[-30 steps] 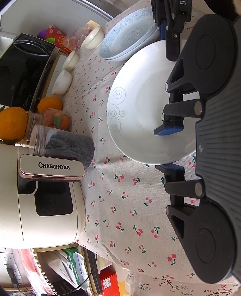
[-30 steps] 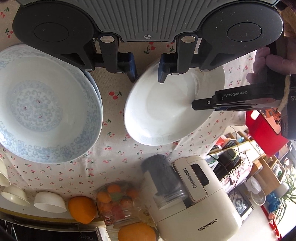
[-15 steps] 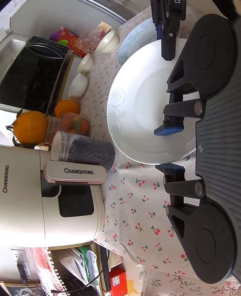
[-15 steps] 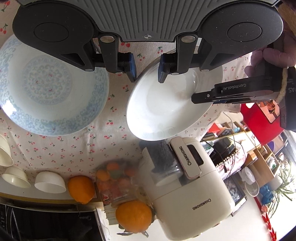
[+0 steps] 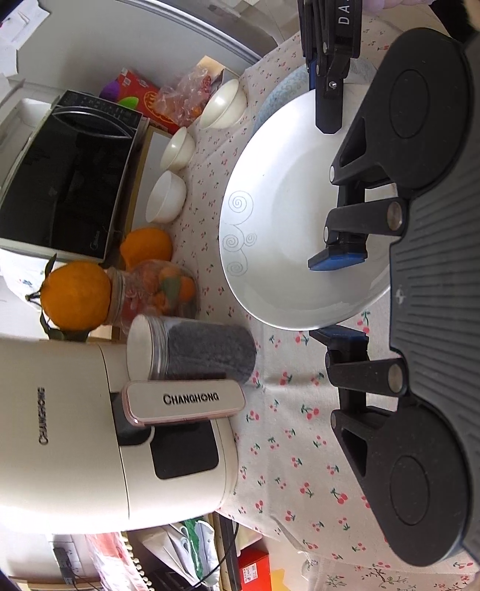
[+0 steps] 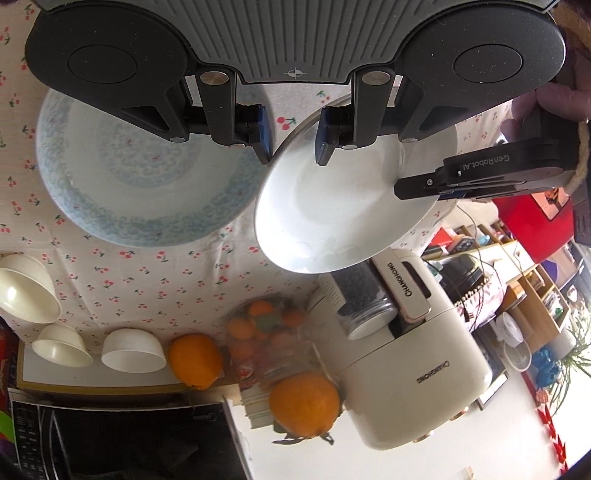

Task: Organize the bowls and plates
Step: 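Lift the white plate with both tools toward the blue plate stack, then lower the white plate onto the blue plate stack with both tools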

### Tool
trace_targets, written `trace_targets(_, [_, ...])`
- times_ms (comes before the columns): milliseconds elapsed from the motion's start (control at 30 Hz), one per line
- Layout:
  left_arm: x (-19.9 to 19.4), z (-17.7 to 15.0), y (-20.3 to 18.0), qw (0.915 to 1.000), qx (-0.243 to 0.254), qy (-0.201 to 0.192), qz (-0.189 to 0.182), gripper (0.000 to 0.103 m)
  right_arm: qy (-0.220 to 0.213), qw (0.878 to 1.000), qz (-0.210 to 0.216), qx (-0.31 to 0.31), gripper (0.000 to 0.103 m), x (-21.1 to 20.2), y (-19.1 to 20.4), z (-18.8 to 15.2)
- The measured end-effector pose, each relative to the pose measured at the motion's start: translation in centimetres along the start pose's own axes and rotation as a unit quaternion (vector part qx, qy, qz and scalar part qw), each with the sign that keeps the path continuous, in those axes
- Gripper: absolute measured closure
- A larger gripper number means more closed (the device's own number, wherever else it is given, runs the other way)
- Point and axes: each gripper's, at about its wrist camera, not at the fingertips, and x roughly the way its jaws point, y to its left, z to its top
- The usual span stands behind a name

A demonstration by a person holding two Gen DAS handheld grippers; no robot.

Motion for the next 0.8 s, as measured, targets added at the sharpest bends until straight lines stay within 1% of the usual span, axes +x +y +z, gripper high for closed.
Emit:
trace_targets(333, [1.2,0.7,-2.8,0.9998,0.018,0.006,-0.011,0.074,-0.009,1.000,-0.016,0.014,0.078,-1.4,-2.7,0.6])
trace_targets(800, [3.0,1.1,-6.8,0.9982,0.048,0.020,-0.029,0.074,-0.013,0.998,-0.043,0.037,0.078,-3.1,-6.5,0.5])
